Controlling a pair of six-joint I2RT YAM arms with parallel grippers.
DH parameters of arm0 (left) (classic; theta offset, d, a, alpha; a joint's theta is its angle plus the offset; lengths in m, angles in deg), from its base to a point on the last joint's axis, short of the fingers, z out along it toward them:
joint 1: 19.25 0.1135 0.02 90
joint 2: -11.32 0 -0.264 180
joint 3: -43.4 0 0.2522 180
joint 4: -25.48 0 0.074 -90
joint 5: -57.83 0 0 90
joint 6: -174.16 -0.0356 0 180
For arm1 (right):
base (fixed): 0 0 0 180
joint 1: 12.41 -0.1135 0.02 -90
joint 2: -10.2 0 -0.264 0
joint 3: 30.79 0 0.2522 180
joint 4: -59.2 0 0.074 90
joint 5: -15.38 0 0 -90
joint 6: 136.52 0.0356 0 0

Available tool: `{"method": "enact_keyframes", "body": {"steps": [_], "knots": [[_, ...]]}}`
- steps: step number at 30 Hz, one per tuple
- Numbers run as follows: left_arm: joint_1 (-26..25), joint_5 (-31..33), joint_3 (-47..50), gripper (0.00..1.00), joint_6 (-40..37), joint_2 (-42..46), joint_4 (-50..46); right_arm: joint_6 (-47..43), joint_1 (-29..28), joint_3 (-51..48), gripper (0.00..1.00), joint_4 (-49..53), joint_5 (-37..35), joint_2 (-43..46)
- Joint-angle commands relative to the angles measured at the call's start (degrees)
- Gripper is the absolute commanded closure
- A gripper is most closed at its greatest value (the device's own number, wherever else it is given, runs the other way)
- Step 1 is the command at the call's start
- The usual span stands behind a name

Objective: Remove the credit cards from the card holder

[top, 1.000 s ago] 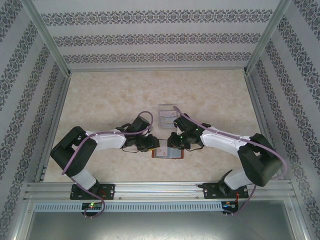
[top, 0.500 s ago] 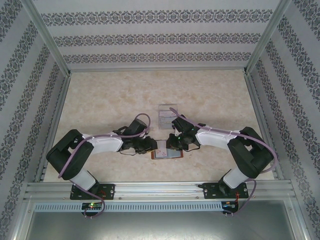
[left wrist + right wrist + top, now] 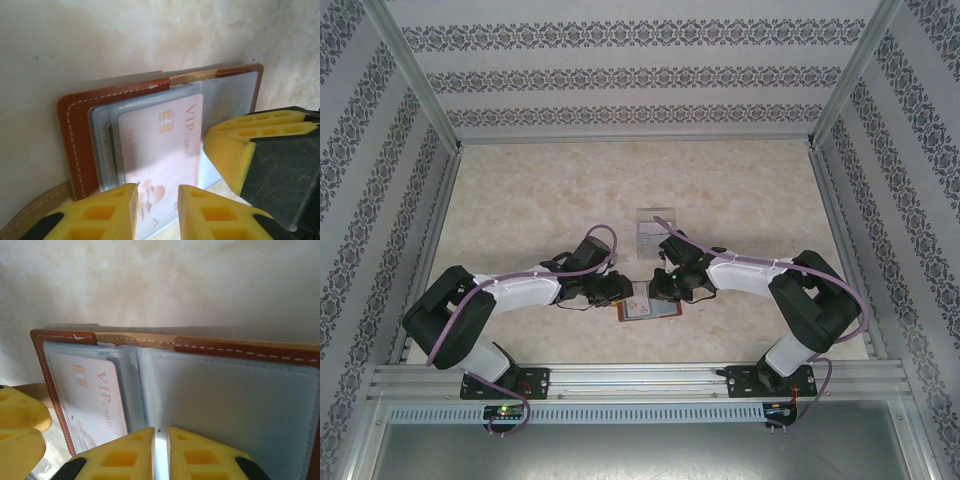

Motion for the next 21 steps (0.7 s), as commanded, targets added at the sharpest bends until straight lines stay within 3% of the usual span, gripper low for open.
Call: {"method": "enact_keyframes", "body": {"steps": [1, 13, 21], "knots": [[-0.6, -0.2, -2.4, 0.72, 0.3, -1.1, -1.3, -0.4, -0.5, -0.3, 0.84, 1.9, -2.1, 2.0], [-0.9, 1.5, -2.7, 0.74, -1.3, -4.2, -2.8, -0.4, -0.6, -0.1, 0.84, 3.1, -2.6, 4.7], [-0.9, 1.8, -2.2, 0.75, -1.7, -4.7, -2.8, -0.1, -1.5, 1.9, 0.79, 0.5, 1.5, 3.0]]}}
